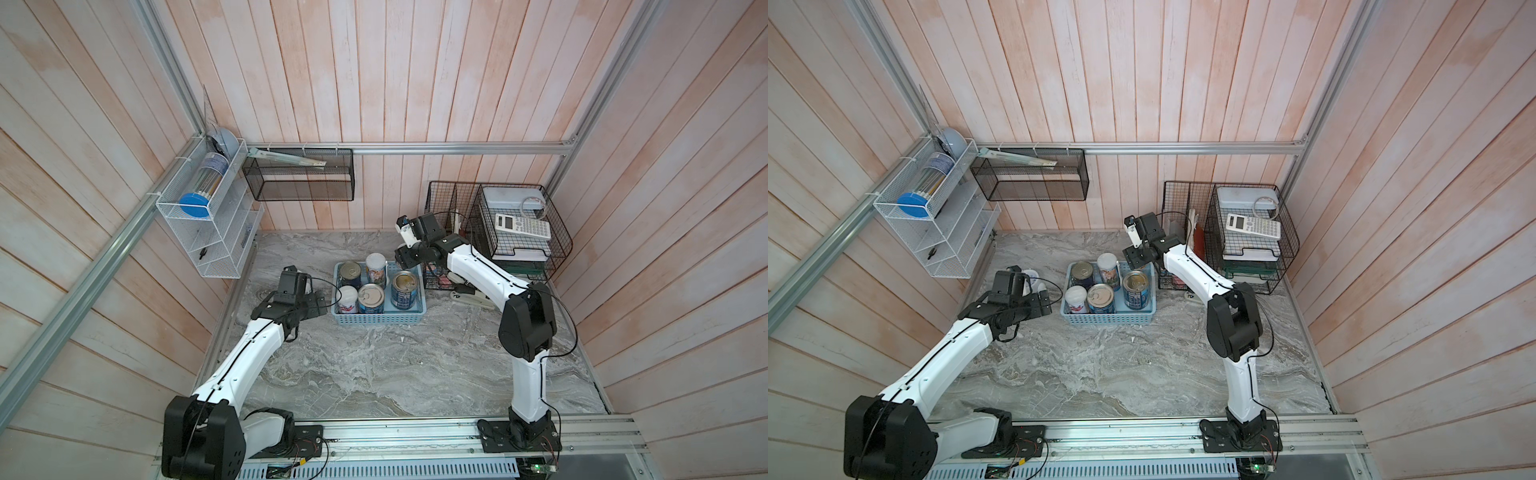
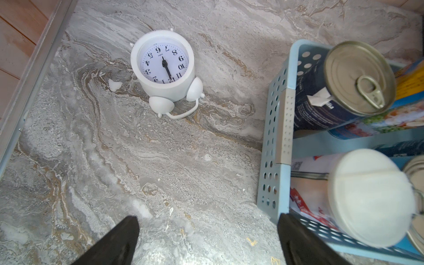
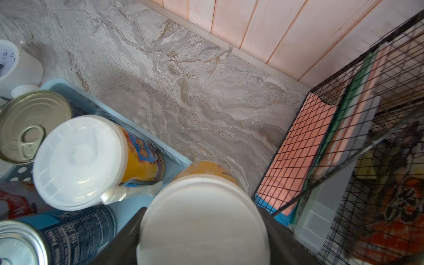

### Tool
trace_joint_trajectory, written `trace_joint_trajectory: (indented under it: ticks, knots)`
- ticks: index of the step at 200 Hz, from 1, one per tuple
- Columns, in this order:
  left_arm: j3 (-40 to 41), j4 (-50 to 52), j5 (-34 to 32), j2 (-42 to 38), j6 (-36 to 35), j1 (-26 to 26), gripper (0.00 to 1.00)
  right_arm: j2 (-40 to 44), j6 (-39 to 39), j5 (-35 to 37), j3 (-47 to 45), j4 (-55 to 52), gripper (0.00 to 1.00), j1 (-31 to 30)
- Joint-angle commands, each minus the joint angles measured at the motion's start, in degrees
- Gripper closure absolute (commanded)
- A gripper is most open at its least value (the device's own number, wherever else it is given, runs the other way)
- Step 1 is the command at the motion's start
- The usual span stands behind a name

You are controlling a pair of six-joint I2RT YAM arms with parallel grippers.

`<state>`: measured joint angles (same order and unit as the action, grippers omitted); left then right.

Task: Put the canned food in the basket
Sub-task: Place the canned food in the basket.

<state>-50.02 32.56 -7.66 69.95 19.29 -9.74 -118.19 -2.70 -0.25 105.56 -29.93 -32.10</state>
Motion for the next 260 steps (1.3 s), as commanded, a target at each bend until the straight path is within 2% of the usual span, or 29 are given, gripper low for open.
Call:
trace_joint_trajectory:
  ticks: [1,91,134,171,260]
  knots:
    - [0.8,-0.21,0.76,0.45,-0.26,0.33,0.0,-0.7,-0.2,-2.36,-1.33,2.37,0.68,0.29]
    - [0.8,-0.21,1.03,0.39,-0.26,0.32,0.0,-3.0,-0.85,-7.51,-1.22,-7.81,0.7,0.29]
    - [0.8,-0.26,1.38,0.45,-0.31,0.29,0.0,-2.39,-0.55,-6.76,-2.14,-9.29,0.71,0.31]
    - [0.8,-0.3,1.38,0.45,-0.35,0.32,0.0,-4.7,-0.38,-4.79,2.0,-12.92,0.71,0.58]
    - [0.8,-0.39,1.49,0.62,-0.48,0.38,0.0,-15.21,0.24,-6.49,17.25,-19.79,0.71,2.73]
